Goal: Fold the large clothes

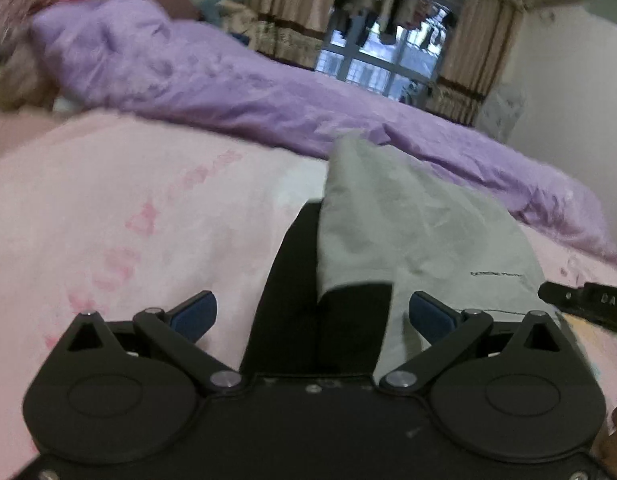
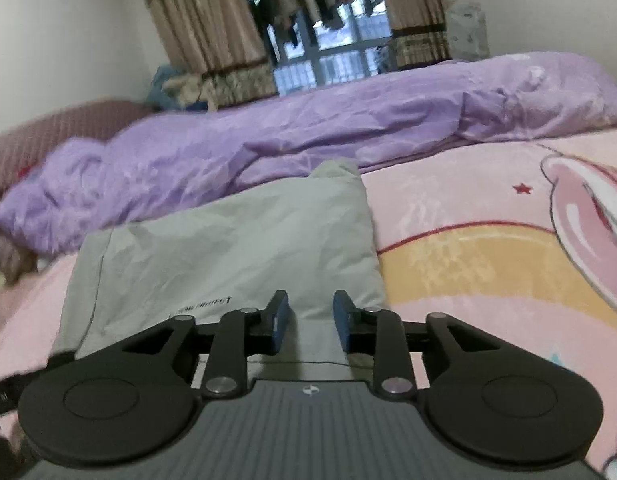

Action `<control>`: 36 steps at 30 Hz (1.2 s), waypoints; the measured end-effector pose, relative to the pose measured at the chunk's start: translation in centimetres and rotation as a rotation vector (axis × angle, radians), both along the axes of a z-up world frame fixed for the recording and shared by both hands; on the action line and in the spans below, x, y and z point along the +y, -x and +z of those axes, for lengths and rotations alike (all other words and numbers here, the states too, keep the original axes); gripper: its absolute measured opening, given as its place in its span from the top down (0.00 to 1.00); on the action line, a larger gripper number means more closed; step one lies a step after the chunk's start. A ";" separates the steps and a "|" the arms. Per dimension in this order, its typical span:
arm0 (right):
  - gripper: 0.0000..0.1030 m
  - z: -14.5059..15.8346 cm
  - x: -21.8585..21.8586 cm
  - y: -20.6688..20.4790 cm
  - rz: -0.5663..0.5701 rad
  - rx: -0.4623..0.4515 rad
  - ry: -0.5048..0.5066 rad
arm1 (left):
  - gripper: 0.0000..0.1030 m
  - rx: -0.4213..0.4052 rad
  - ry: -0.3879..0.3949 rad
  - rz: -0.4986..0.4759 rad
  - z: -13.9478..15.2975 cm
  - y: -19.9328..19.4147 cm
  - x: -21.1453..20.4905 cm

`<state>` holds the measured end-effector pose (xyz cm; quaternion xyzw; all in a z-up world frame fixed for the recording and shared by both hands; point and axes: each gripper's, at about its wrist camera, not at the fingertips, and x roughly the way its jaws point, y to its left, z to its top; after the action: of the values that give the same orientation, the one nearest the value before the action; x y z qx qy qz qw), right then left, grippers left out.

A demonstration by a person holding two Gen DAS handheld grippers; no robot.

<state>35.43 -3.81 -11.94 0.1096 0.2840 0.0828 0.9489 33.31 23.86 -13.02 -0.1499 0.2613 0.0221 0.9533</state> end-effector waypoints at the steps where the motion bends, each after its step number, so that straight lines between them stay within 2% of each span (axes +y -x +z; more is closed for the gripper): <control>1: 0.64 0.6 0.2 -0.2 0.008 0.008 0.019 | 0.00 -0.015 -0.047 0.011 1.1 0.1 -0.7; 4: 0.64 2.3 0.4 -0.5 0.020 -0.024 0.032 | 0.00 -0.044 -0.109 0.012 3.0 -2.0 -2.0; 7: 0.67 3.5 0.8 -2.3 0.017 -0.056 0.050 | 0.00 -0.024 -0.046 0.009 4.0 -5.4 -2.6; 8: 0.69 3.6 0.8 -3.1 0.013 -0.057 0.050 | 0.00 -0.044 -0.017 -0.001 4.0 -6.6 -2.6; 10: 0.70 3.2 0.8 -5.0 0.005 -0.043 0.049 | 0.00 -0.068 -0.032 -0.008 3.7 -8.6 -2.9; 11: 0.70 2.4 0.9 -6.0 -0.001 -0.020 0.060 | 0.00 -0.045 -0.074 -0.005 2.9 -9.9 -3.3; 13: 0.69 0.1 1.0 -7.5 -0.005 0.027 0.082 | 0.00 0.073 -0.120 -0.007 0.7 -11.9 -3.4; 14: 0.69 -1.0 0.8 -7.9 0.000 0.049 0.065 | 0.00 0.192 -0.079 -0.029 -1.0 -13.4 -3.2; 15: 0.69 -1.3 0.5 -7.8 0.001 0.048 0.045 | 0.00 0.253 -0.022 -0.042 -1.8 -14.0 -2.7; 16: 0.69 -1.3 0.4 -7.8 0.001 0.050 0.035 | 0.00 0.249 -0.012 -0.039 -1.6 -14.1 -2.5; 18: 0.69 -0.7 0.3 -7.8 0.004 0.055 0.034 | 0.00 0.303 -0.044 -0.049 -0.6 -14.7 -3.0; 20: 0.69 0.3 0.2 -7.3 0.015 0.029 0.028 | 0.00 0.277 -0.103 -0.040 1.0 -14.4 -3.7; 22: 0.69 1.4 0.1 -7.4 0.021 -0.023 0.035 | 0.00 0.153 -0.133 -0.035 2.7 -14.0 -4.1; 24: 0.69 1.9 0.5 -8.3 0.012 -0.047 0.069 | 0.00 0.011 -0.126 -0.022 3.6 -13.7 -4.2; 26: 0.69 1.8 0.7 -9.8 -0.007 -0.053 0.098 | 0.00 -0.048 -0.154 0.016 3.3 -14.3 -4.0; 27: 0.69 1.4 0.7 -10.8 -0.023 -0.042 0.108 | 0.00 -0.036 -0.193 0.047 2.7 -15.1 -4.0; 29: 0.73 -0.2 0.2 -13.5 -0.021 0.060 0.073 | 0.00 -0.006 -0.279 0.091 1.0 -16.2 -4.0; 31: 0.76 -1.6 -0.7 -15.3 -0.003 0.112 -0.008 | 0.00 0.061 -0.243 0.081 -0.5 -17.6 -3.5; 33: 0.79 -2.3 -1.3 -16.6 -0.006 0.135 -0.025 | 0.00 0.109 -0.183 0.076 -1.1 -18.4 -2.6; 34: 0.83 -2.6 -1.4 -17.1 -0.013 0.157 -0.023 | 0.00 0.111 -0.168 0.086 -1.0 -18.5 -2.4; 36: 0.83 -2.4 -1.3 -17.2 -0.013 0.173 -0.016 | 0.00 0.078 -0.174 0.095 -0.3 -17.8 -2.3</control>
<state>52.64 -5.16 -14.37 0.1255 0.3634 0.0692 0.9205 51.13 21.56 -13.29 -0.0779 0.2881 0.0955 0.9496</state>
